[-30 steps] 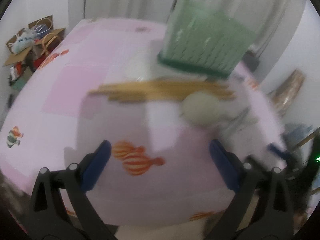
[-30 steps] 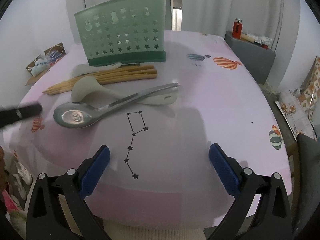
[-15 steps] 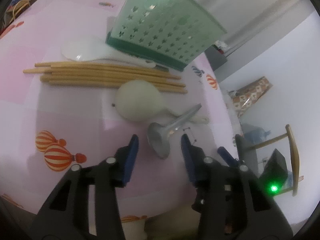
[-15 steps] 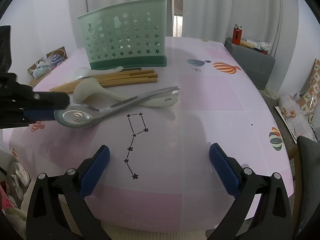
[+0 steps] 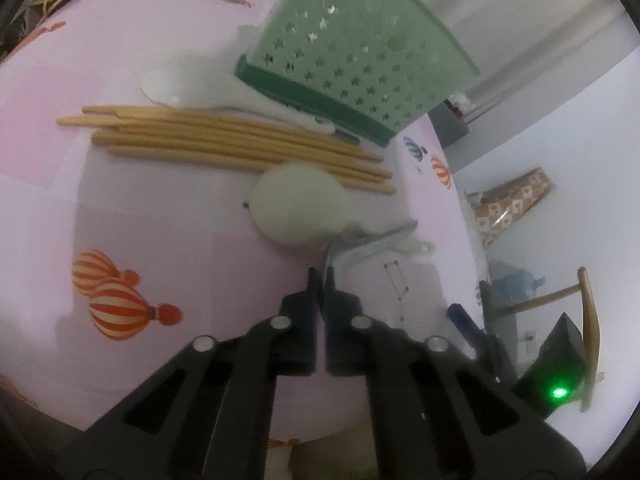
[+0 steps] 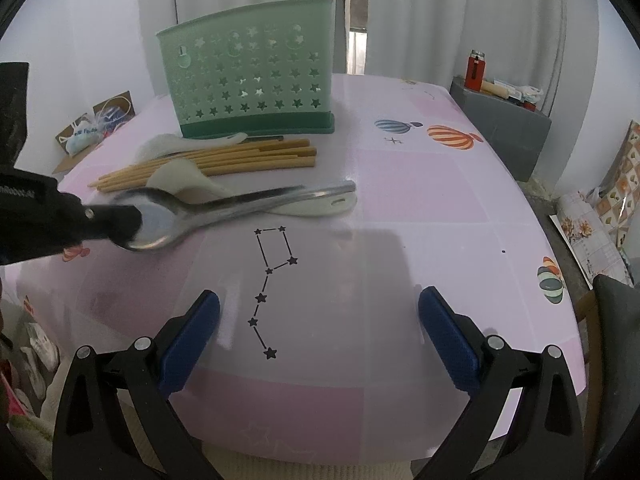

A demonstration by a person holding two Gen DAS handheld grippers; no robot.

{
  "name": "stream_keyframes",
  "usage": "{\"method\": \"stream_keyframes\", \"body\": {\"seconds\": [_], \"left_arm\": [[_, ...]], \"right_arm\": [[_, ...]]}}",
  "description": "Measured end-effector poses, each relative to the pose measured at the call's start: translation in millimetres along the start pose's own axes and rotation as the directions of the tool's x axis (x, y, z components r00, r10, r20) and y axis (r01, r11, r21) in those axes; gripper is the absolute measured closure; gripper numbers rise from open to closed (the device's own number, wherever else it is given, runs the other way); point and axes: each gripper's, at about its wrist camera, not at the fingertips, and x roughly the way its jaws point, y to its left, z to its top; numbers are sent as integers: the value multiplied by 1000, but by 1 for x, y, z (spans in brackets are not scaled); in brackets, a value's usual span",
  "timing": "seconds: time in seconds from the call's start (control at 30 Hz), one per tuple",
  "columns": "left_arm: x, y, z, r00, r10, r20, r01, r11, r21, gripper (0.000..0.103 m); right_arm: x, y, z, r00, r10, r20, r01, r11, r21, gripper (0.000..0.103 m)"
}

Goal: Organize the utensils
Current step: 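Lift the silver spoon toward the holder with the left gripper while the right gripper grasps the white ladle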

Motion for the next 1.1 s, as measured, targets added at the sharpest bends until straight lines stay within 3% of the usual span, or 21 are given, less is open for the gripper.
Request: {"method": "stream_keyframes", "body": {"seconds": [0.17, 0.33, 0.5, 0.67, 0.7, 0.93, 1.0, 1.1], "left_arm": [[-29, 0, 3, 998, -47, 43, 48, 999, -4, 102], [-76, 9, 10, 983, -61, 172, 63, 998, -5, 102], [-109, 26, 19, 948, -9, 318, 26, 999, -47, 102], [-116, 41, 24, 933, 5, 360, 27, 996, -83, 103], [-116, 43, 23, 932, 2, 362, 31, 996, -87, 103], [-127, 64, 21, 925, 14, 381, 26, 995, -100, 102], [-131, 70, 23, 920, 23, 390, 17, 995, -100, 103], [-141, 70, 26, 908, 23, 417, 14, 996, -84, 103]], "right_arm": [[-9, 10, 3, 999, -22, 35, 24, 997, -77, 7], [-24, 38, 17, 987, -43, 153, 81, 963, -256, 17], [-12, 76, 28, 977, -60, 203, 151, 870, -469, 45], [23, 108, 22, 969, -124, 215, 239, 699, -674, 61], [27, 111, 21, 969, -133, 209, 242, 681, -691, 66], [48, 126, 31, 964, -187, 190, 265, 611, -746, 77], [55, 127, 32, 961, -206, 183, 272, 598, -754, 91], [55, 128, 34, 956, -215, 201, 292, 601, -745, 98]]}}
